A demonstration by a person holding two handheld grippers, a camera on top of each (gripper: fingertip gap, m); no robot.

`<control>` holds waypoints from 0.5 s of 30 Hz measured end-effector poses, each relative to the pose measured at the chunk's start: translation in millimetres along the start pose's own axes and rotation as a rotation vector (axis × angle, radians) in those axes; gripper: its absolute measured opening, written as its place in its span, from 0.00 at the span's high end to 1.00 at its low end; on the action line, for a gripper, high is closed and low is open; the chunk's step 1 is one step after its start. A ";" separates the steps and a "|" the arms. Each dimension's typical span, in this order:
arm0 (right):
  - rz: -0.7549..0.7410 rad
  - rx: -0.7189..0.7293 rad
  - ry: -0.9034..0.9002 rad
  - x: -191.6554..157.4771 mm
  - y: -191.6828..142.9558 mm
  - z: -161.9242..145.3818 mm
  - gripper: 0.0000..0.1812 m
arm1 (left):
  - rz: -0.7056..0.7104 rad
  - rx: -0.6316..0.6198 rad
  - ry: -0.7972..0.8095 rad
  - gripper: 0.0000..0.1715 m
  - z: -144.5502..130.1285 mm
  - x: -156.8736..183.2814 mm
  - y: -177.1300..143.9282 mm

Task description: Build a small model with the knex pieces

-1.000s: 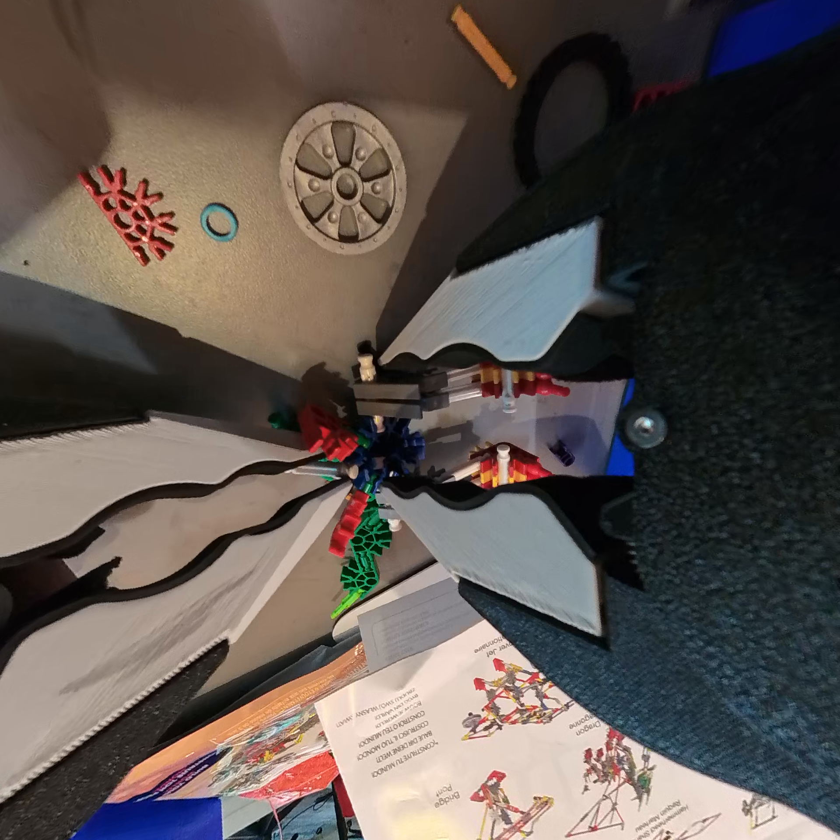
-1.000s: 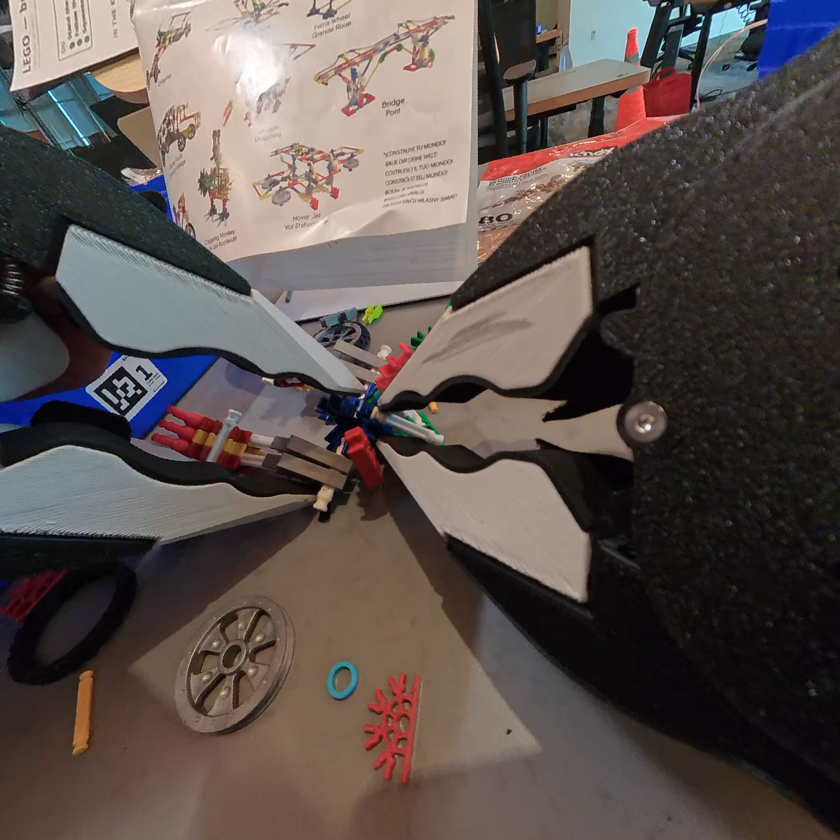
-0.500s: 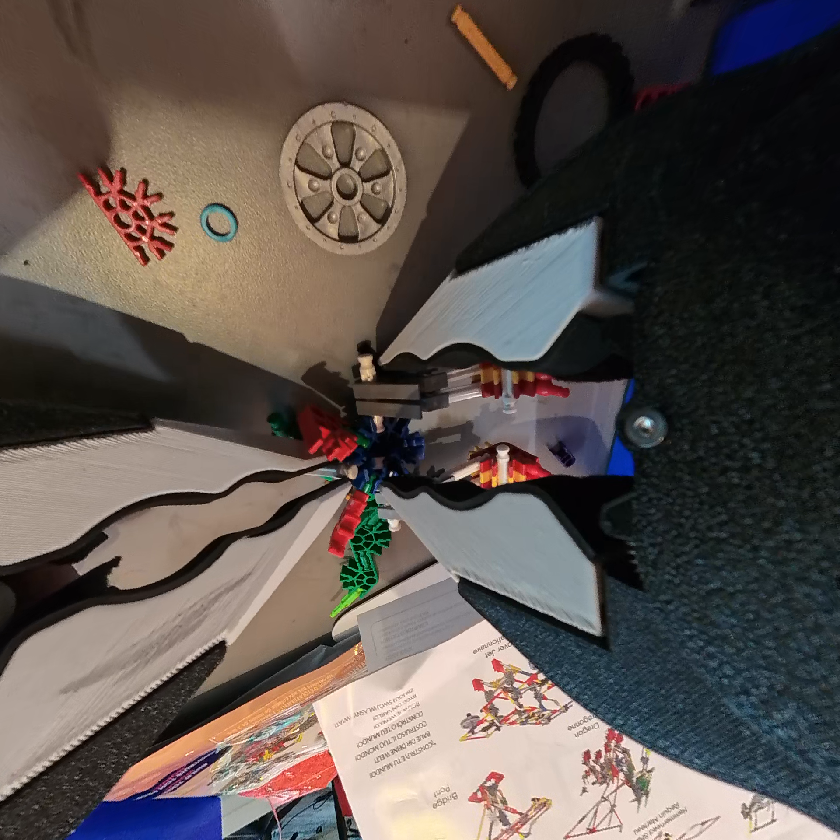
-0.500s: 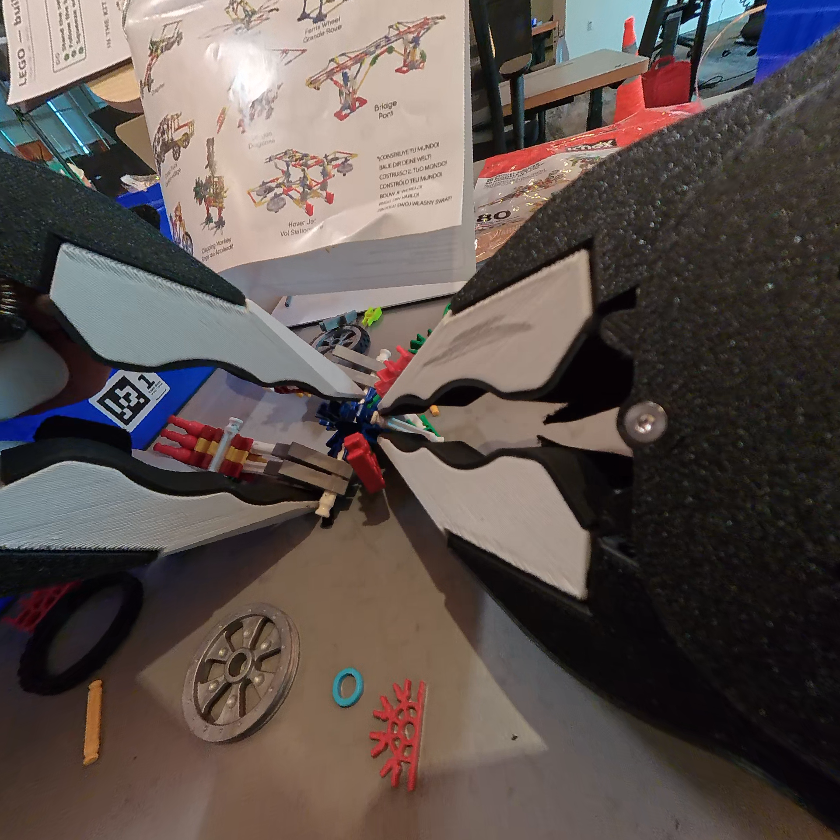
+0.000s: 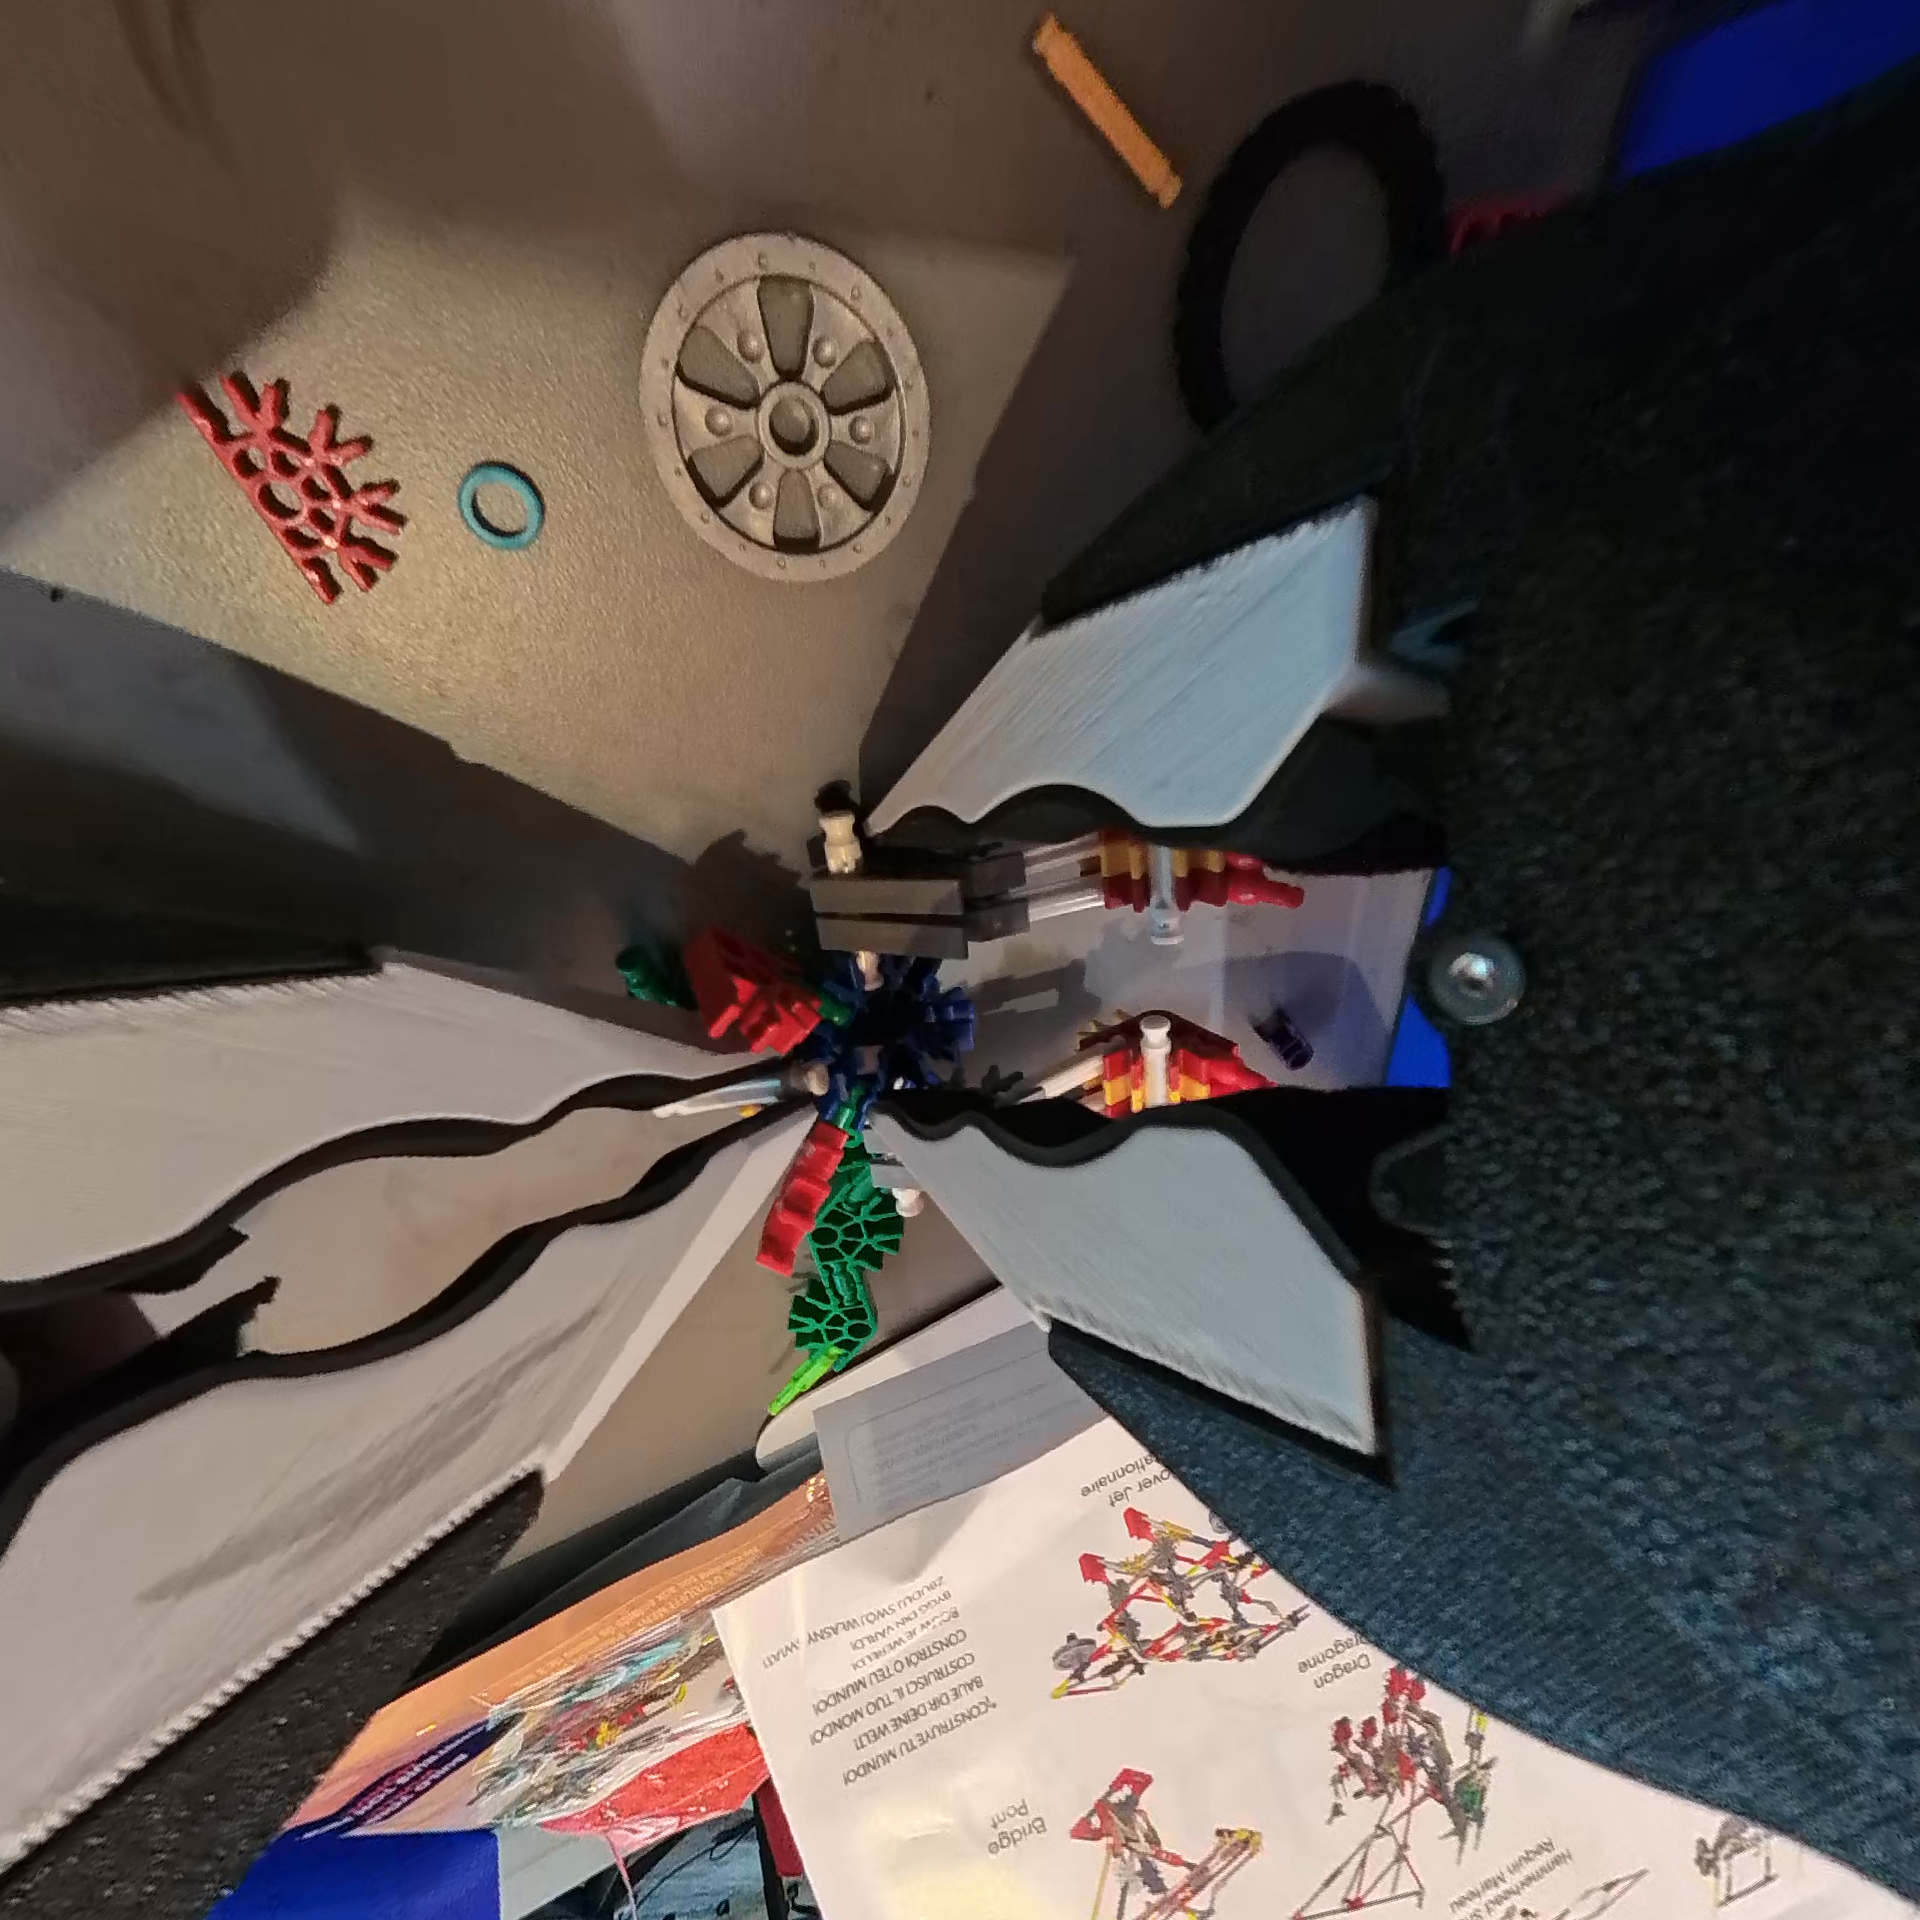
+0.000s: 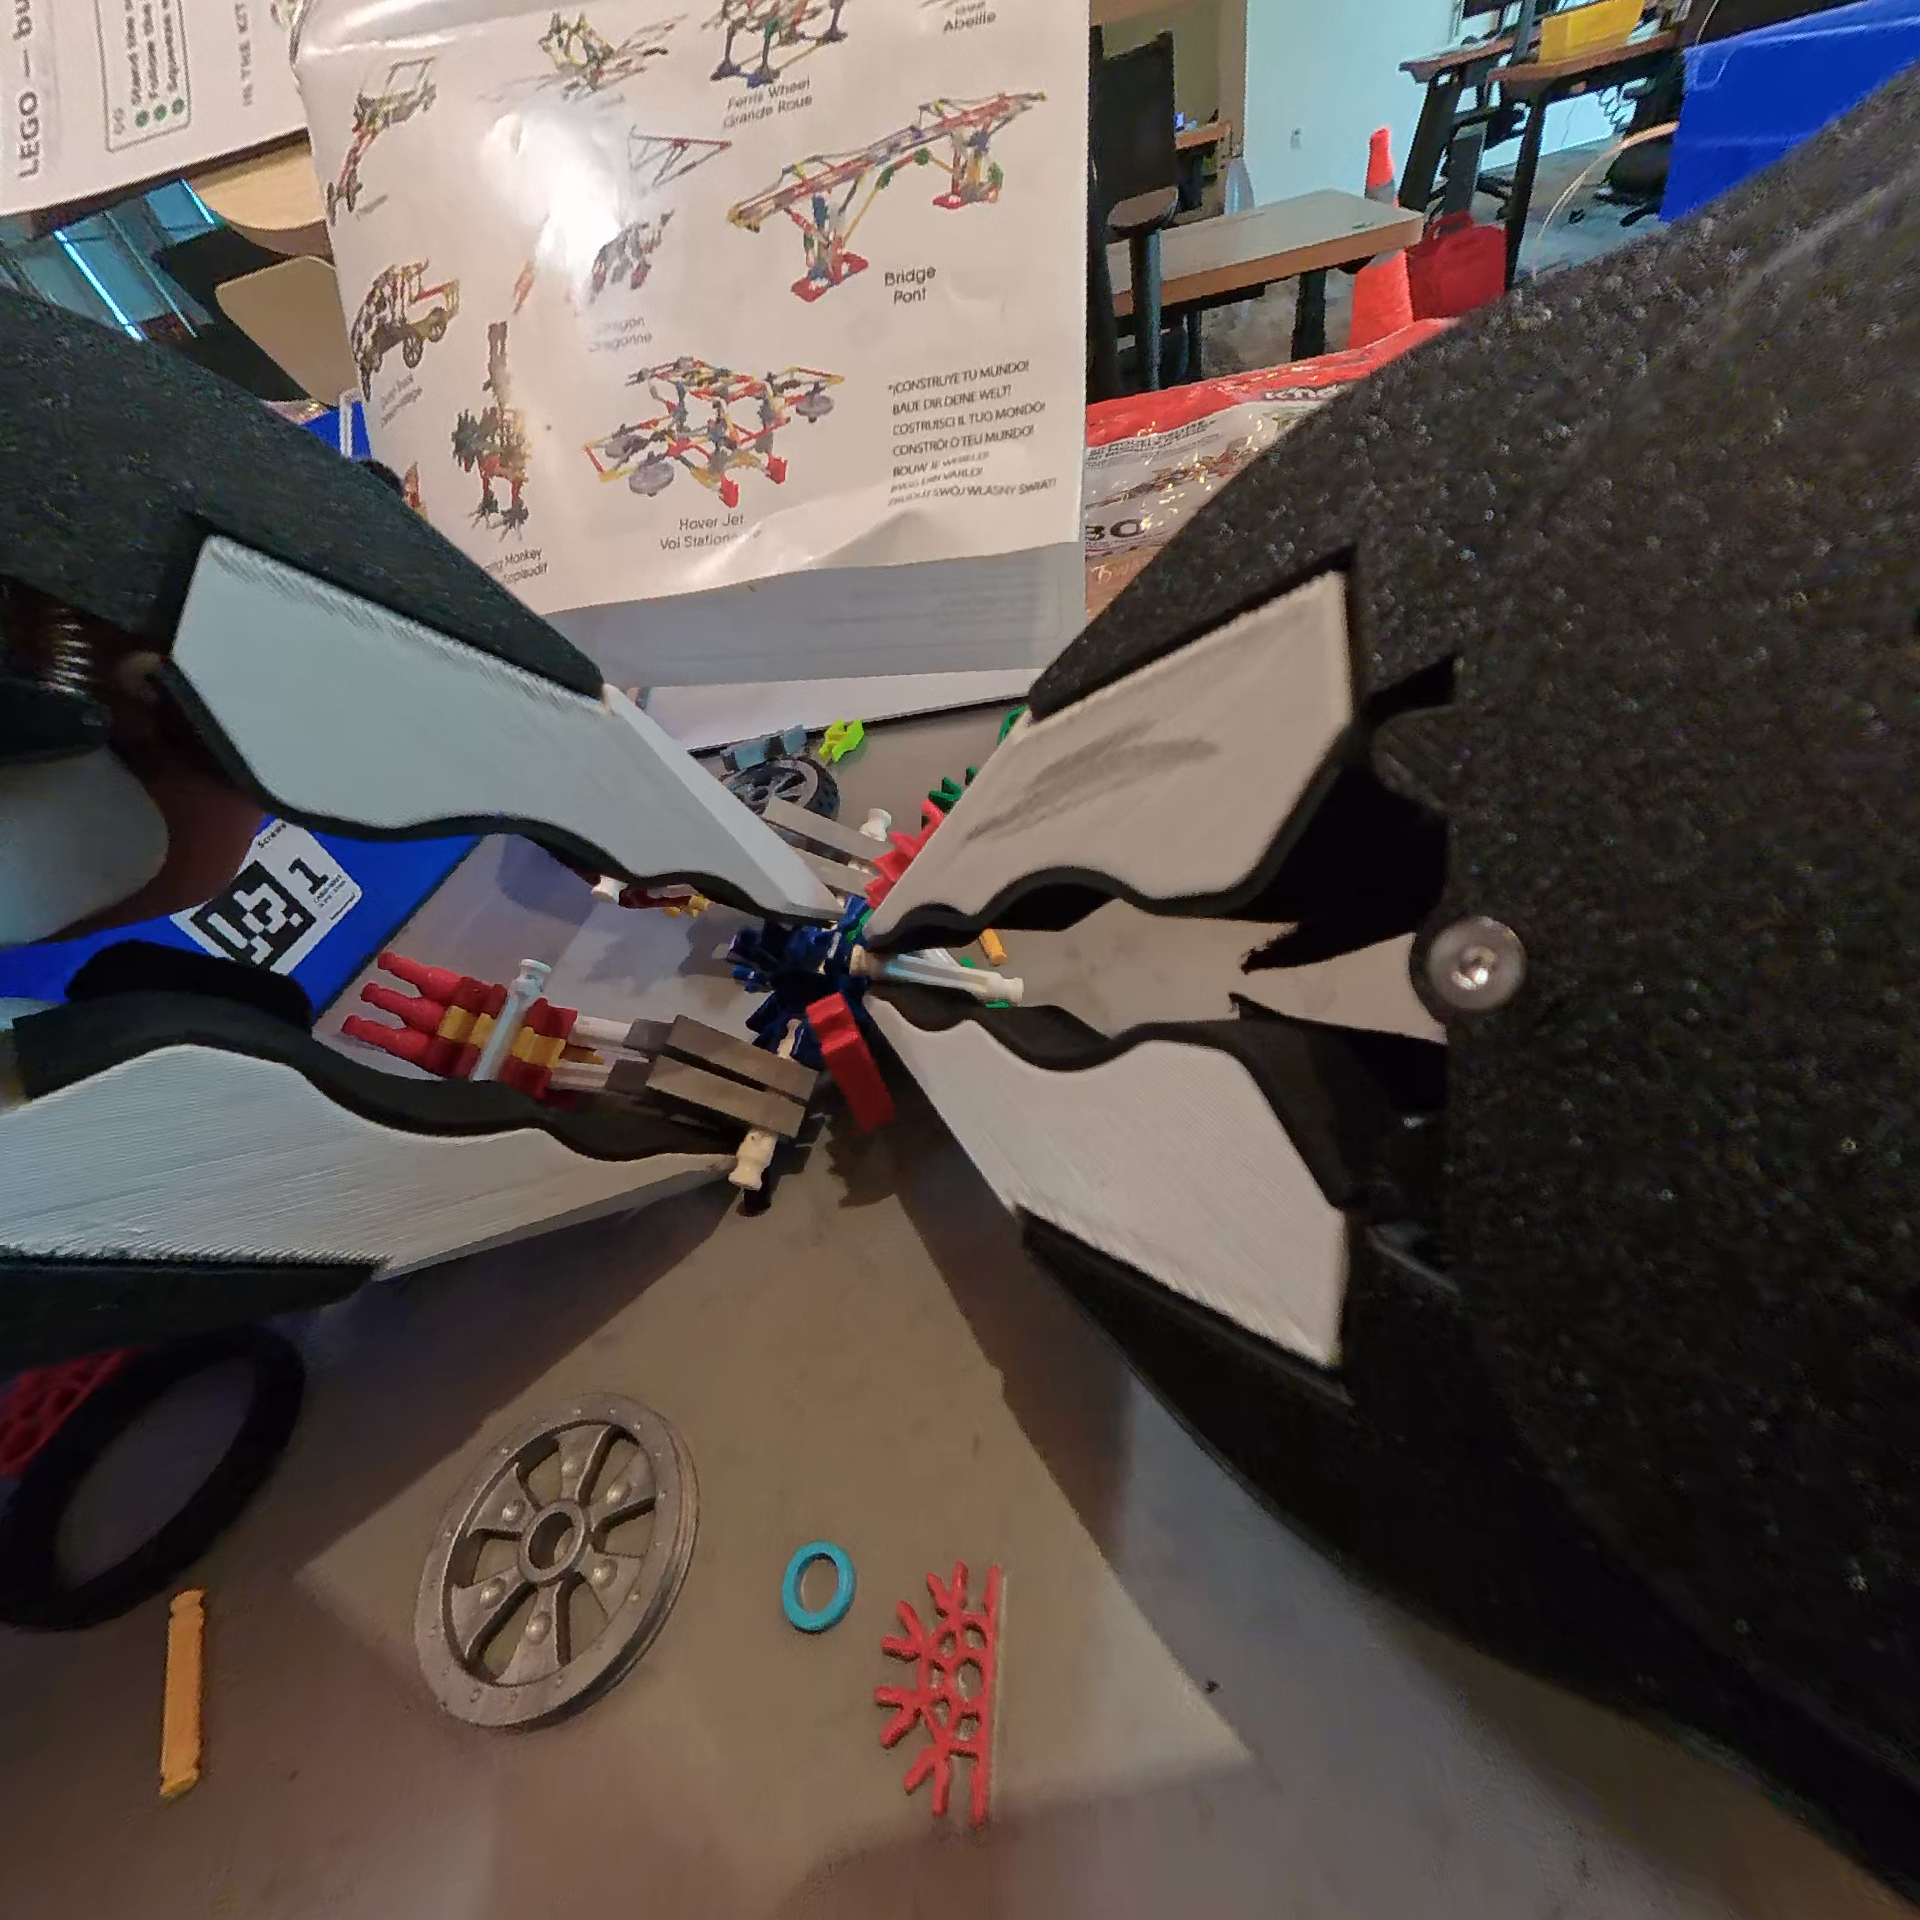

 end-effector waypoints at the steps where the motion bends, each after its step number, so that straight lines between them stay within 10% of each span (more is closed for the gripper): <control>1: -0.002 -0.007 -0.006 -0.2 0.0 0.3 0.97 | -0.001 0.000 0.000 0.74 0.0 0.1 0.0; 15: -0.107 -0.066 -0.215 -3.8 1.6 2.9 0.97 | -0.019 0.000 -0.006 0.74 -0.1 -0.1 0.5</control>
Point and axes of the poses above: each gripper's, where its closed fingertips meet, y out along the fingers, z out of its top, x = y × z across the jaws, the point moved 3 cm from there along -y, back along the fingers, and after that the axes turned 4 degrees about -x, right-handed, at the moved point
